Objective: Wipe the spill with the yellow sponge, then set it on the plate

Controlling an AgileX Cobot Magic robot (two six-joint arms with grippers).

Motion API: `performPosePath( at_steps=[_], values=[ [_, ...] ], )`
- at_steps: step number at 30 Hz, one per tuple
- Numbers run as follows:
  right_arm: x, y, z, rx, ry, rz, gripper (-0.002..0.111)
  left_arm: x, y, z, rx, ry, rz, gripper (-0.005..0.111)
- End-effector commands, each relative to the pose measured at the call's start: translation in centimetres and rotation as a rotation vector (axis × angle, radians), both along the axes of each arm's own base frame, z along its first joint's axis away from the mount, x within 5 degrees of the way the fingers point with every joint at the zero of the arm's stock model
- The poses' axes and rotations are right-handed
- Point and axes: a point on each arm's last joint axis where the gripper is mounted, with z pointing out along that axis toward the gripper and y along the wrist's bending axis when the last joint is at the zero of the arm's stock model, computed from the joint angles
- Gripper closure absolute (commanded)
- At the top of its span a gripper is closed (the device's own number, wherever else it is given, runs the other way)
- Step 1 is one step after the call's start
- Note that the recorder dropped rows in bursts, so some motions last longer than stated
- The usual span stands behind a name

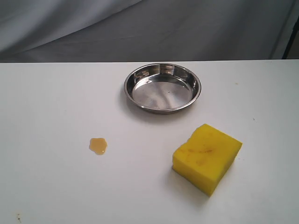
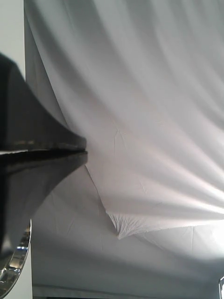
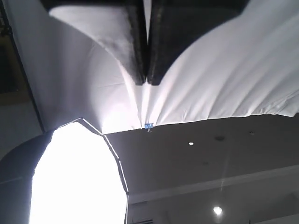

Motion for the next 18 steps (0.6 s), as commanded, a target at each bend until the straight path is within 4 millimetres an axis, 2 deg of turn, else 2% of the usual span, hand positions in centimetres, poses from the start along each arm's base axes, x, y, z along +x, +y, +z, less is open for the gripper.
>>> performPosePath(
  at_steps=[1,5,10,14,16,18],
  values=[
    [0.0,0.0,0.6,0.024,0.04,0.018,0.108,-0.1,0.0,0.1,-0.006,-0.011,-0.006,0.107],
    [0.1,-0.4,3.7,0.051,0.262,-0.029,0.108,-0.1,0.0,0.1,-0.006,-0.011,-0.006,0.107],
    [2.0,-0.9,8.2,-0.066,0.466,-0.145,0.108,-0.1,0.0,0.1,-0.006,-0.011,-0.006,0.107],
    [5.2,-1.6,10.8,-0.062,0.69,-0.194,0.108,-0.1,0.0,0.1,-0.008,-0.011,-0.007,0.107],
    [7.0,-1.5,11.5,-0.06,0.796,-0.17,0.108,-0.1,0.0,0.1,-0.008,-0.011,-0.007,0.107],
    [9.0,-0.8,11.7,-0.141,0.898,-0.102,0.108,-0.1,0.0,0.1,-0.008,-0.011,-0.007,0.107]
  ],
)
